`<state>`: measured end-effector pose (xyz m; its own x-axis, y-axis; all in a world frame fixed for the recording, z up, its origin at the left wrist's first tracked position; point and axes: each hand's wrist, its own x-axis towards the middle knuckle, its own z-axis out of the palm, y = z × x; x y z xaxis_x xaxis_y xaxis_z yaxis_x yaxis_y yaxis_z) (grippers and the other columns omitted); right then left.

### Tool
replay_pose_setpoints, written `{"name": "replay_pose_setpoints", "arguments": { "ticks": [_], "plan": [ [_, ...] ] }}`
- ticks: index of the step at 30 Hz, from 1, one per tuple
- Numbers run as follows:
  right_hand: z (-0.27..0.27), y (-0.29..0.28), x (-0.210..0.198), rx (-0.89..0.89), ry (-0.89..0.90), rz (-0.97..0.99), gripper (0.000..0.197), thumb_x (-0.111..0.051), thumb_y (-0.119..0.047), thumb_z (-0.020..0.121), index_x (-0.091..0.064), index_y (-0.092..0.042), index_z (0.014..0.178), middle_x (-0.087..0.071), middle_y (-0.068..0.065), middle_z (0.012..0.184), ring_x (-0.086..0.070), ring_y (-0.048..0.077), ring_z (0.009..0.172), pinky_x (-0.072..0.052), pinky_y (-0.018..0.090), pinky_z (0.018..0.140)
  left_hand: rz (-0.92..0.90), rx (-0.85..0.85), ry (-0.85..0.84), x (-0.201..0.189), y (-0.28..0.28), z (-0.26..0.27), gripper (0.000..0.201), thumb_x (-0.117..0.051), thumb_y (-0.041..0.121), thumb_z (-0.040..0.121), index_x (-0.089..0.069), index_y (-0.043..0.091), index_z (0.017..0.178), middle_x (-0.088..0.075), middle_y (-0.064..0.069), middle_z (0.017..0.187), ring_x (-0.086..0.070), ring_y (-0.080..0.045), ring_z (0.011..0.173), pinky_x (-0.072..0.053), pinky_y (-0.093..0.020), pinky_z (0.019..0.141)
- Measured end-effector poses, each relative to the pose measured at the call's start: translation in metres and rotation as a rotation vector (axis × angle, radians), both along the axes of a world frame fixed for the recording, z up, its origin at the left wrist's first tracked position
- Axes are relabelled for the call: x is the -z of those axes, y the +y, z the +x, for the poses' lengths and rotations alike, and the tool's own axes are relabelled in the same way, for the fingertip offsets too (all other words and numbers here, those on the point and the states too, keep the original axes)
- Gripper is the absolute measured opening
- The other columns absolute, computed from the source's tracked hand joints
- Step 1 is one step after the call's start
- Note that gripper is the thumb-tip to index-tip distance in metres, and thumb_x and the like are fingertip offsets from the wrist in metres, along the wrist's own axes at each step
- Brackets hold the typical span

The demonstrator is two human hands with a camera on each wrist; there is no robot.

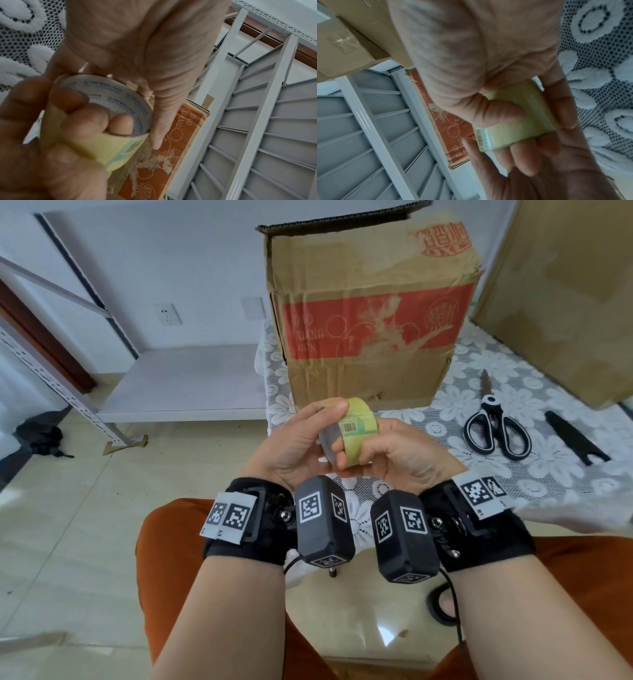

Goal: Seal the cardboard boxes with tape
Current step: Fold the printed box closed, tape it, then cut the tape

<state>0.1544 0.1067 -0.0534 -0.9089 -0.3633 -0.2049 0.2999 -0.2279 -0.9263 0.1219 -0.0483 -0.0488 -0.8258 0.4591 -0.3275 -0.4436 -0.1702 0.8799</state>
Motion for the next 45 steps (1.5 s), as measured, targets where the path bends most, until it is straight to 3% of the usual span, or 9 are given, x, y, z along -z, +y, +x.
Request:
{"name": "replay_pose_setpoints", "arguments": {
  "ticks": [5,11,17,23,27,32,36,40,45],
  "plan": [
    [0.001,0.000,0.000,0.013,-0.050,-0.060,0.025,-0.044,-0.007,0.089,-0.068,0.000,0.087,-0.065,0.015,0.075,-0.066,0.022,0.074,-0.052,0.041,0.082,0.012,0.006,-0.037,-0.004,0.000,0.002,0.032,-0.064,0.036,0.087,-0.061,0.015,0.112,-0.058,0.000,0.060,-0.054,-0.014,0.045,-0.051,-0.030,0.063],
    [-0.001,-0.002,0.001,0.028,-0.033,-0.011,0.035,-0.040,0.017,0.075,-0.066,0.000,0.089,-0.067,0.012,0.074,-0.066,0.027,0.076,-0.052,0.042,0.081,0.053,0.046,-0.039,-0.008,0.003,0.005,0.025,-0.054,0.035,0.094,-0.061,0.013,0.104,-0.060,0.002,0.058,-0.055,-0.009,0.044,-0.049,-0.020,0.053],
    [0.001,-0.002,-0.003,0.017,-0.072,-0.078,0.028,-0.036,-0.002,0.090,-0.063,0.001,0.096,-0.069,0.009,0.076,-0.064,0.026,0.078,-0.054,0.041,0.082,0.085,0.001,-0.106,-0.007,0.001,0.004,0.022,-0.066,0.037,0.079,-0.078,0.019,0.078,-0.051,-0.004,0.067,-0.049,-0.012,0.042,-0.047,-0.016,0.045],
    [0.002,-0.001,-0.003,0.022,-0.049,-0.039,0.035,-0.035,0.014,0.082,-0.062,0.002,0.099,-0.070,0.009,0.079,-0.064,0.030,0.084,-0.049,0.049,0.091,0.090,0.017,-0.116,-0.008,0.002,0.004,0.024,-0.064,0.036,0.080,-0.078,0.018,0.073,-0.052,-0.002,0.060,-0.049,-0.012,0.045,-0.047,-0.016,0.044],
    [0.003,-0.002,-0.004,0.038,-0.081,-0.076,0.030,-0.034,0.000,0.090,-0.062,0.003,0.098,-0.070,0.009,0.076,-0.065,0.025,0.076,-0.047,0.050,0.094,0.078,-0.003,-0.141,-0.004,0.000,0.002,0.022,-0.069,0.037,0.079,-0.076,0.016,0.083,-0.053,-0.003,0.065,-0.051,-0.012,0.044,-0.048,-0.017,0.045],
    [0.002,-0.001,-0.004,0.037,-0.075,-0.041,0.038,-0.032,0.015,0.082,-0.062,0.003,0.101,-0.069,0.011,0.081,-0.063,0.032,0.087,-0.046,0.050,0.094,0.101,0.008,-0.147,-0.006,0.002,0.003,0.024,-0.066,0.035,0.081,-0.077,0.014,0.079,-0.049,-0.004,0.064,-0.050,-0.012,0.041,-0.047,-0.016,0.044],
    [0.002,-0.001,-0.005,0.035,-0.095,-0.102,0.032,-0.035,0.003,0.087,-0.066,0.001,0.093,-0.065,0.018,0.084,-0.067,0.026,0.077,-0.042,0.053,0.099,0.102,-0.023,-0.181,-0.002,0.001,0.000,0.028,-0.071,0.036,0.079,-0.070,0.012,0.093,-0.054,-0.003,0.065,-0.051,-0.012,0.044,-0.048,-0.021,0.046],
    [0.001,0.000,-0.007,0.007,-0.068,-0.078,0.036,-0.031,0.007,0.085,-0.066,0.001,0.094,-0.069,0.019,0.083,-0.067,0.031,0.083,-0.048,0.049,0.094,0.103,-0.021,-0.187,0.003,0.000,-0.002,0.027,-0.071,0.041,0.081,-0.072,0.014,0.081,-0.047,-0.002,0.060,-0.045,-0.013,0.045,-0.042,-0.027,0.054],
    [0.000,0.002,-0.009,0.018,-0.048,-0.107,0.037,-0.031,0.005,0.086,-0.063,0.005,0.104,-0.069,0.022,0.091,-0.066,0.029,0.085,-0.050,0.047,0.091,0.108,-0.034,-0.190,-0.004,0.000,-0.001,0.036,-0.062,0.042,0.090,-0.061,0.014,0.111,-0.051,-0.001,0.052,-0.048,-0.015,0.048,-0.039,-0.031,0.064]
  ]
}}
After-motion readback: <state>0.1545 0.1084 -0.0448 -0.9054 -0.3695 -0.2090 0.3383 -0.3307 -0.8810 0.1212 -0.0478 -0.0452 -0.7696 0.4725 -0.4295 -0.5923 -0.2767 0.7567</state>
